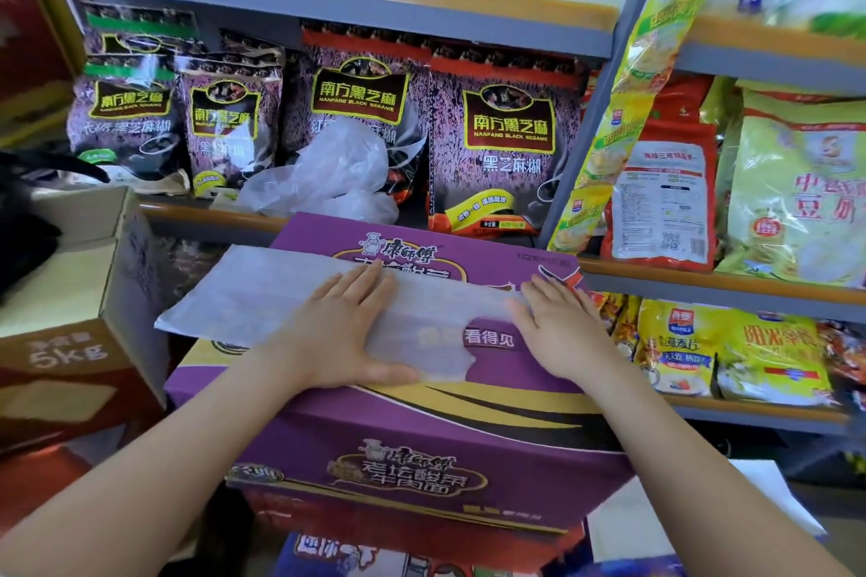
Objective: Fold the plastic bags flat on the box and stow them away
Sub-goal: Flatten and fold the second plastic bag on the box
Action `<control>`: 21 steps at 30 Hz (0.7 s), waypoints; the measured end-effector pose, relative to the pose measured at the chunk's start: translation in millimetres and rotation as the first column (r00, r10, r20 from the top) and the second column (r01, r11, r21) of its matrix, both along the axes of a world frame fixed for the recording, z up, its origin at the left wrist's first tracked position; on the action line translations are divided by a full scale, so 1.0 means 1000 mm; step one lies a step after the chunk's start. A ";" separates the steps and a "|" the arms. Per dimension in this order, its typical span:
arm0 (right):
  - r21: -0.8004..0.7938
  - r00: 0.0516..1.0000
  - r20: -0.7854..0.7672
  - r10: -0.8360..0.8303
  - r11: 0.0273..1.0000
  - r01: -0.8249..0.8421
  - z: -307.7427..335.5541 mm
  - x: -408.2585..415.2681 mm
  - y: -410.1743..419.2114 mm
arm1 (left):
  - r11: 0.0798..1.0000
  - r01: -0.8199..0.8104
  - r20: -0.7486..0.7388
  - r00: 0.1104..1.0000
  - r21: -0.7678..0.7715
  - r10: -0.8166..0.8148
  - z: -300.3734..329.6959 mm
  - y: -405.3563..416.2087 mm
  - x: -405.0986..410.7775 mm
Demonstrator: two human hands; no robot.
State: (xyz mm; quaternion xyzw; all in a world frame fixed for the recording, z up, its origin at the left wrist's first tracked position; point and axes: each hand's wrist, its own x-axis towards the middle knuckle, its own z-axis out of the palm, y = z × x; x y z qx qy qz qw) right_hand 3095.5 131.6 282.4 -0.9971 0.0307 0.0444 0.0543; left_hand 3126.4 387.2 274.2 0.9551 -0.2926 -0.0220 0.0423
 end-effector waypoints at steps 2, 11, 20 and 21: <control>0.013 0.997 0.048 0.066 0.998 -0.067 0.008 0.008 0.008 | 0.997 0.066 0.015 0.998 -0.043 -0.065 0.000 -0.004 -0.010; 0.149 0.997 -0.045 0.060 0.987 -0.053 0.018 0.024 0.014 | 0.947 0.270 0.180 0.954 -0.172 -0.239 -0.015 -0.033 -0.061; 0.767 0.957 -0.154 0.244 0.641 -0.040 0.029 -0.011 -0.021 | 0.853 0.465 0.412 0.843 -0.236 -0.346 -0.040 -0.038 -0.080; 0.778 0.942 -0.176 0.284 0.626 -0.044 0.030 -0.013 -0.021 | 0.820 0.493 0.414 0.837 -0.290 -0.357 -0.042 -0.037 -0.080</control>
